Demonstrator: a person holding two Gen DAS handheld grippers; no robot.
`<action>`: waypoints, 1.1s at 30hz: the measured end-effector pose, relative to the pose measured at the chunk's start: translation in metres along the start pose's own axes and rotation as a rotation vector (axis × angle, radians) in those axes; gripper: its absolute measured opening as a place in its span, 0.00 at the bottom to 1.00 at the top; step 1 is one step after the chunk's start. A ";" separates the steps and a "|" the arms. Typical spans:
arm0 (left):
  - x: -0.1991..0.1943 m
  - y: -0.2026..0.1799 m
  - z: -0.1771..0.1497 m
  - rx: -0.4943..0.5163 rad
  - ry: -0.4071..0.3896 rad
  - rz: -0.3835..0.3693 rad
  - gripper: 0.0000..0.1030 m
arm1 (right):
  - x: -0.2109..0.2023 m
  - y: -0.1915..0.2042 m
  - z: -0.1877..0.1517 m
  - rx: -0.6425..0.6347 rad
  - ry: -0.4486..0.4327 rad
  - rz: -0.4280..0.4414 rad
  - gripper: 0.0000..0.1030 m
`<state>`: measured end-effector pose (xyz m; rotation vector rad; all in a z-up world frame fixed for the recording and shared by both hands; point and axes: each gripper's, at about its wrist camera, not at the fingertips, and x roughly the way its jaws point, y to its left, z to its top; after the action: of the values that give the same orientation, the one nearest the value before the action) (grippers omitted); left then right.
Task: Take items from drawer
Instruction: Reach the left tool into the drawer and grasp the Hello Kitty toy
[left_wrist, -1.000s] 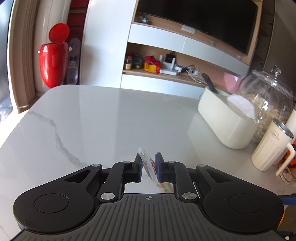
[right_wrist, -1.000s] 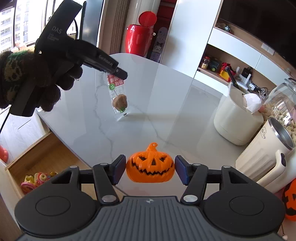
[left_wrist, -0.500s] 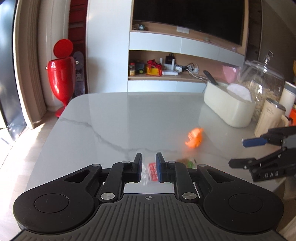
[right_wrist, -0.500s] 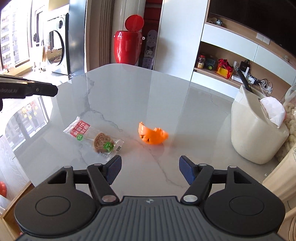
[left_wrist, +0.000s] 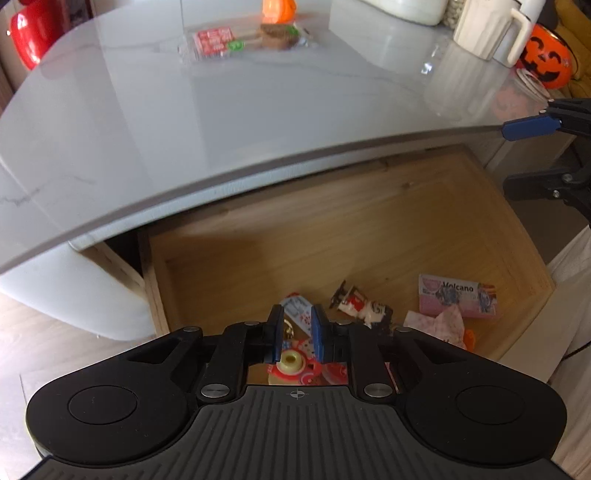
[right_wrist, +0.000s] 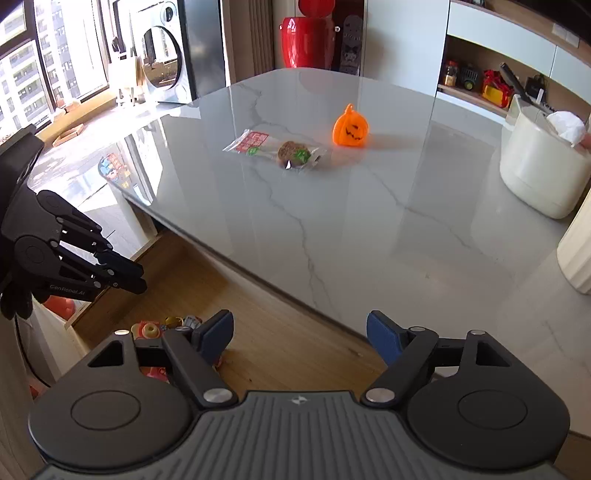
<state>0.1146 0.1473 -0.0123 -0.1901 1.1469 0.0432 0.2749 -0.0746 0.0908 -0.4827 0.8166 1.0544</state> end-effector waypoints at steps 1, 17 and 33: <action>0.007 0.000 -0.001 -0.017 0.039 -0.012 0.17 | 0.004 0.003 -0.008 0.000 0.021 0.007 0.80; 0.069 0.007 0.007 0.009 0.338 0.032 0.27 | 0.050 0.011 -0.046 0.003 0.193 0.025 0.86; 0.083 -0.018 0.009 0.206 0.279 0.095 0.28 | 0.054 0.017 -0.051 -0.014 0.238 0.046 0.89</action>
<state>0.1593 0.1260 -0.0814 0.0440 1.4295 -0.0188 0.2551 -0.0728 0.0174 -0.6119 1.0353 1.0582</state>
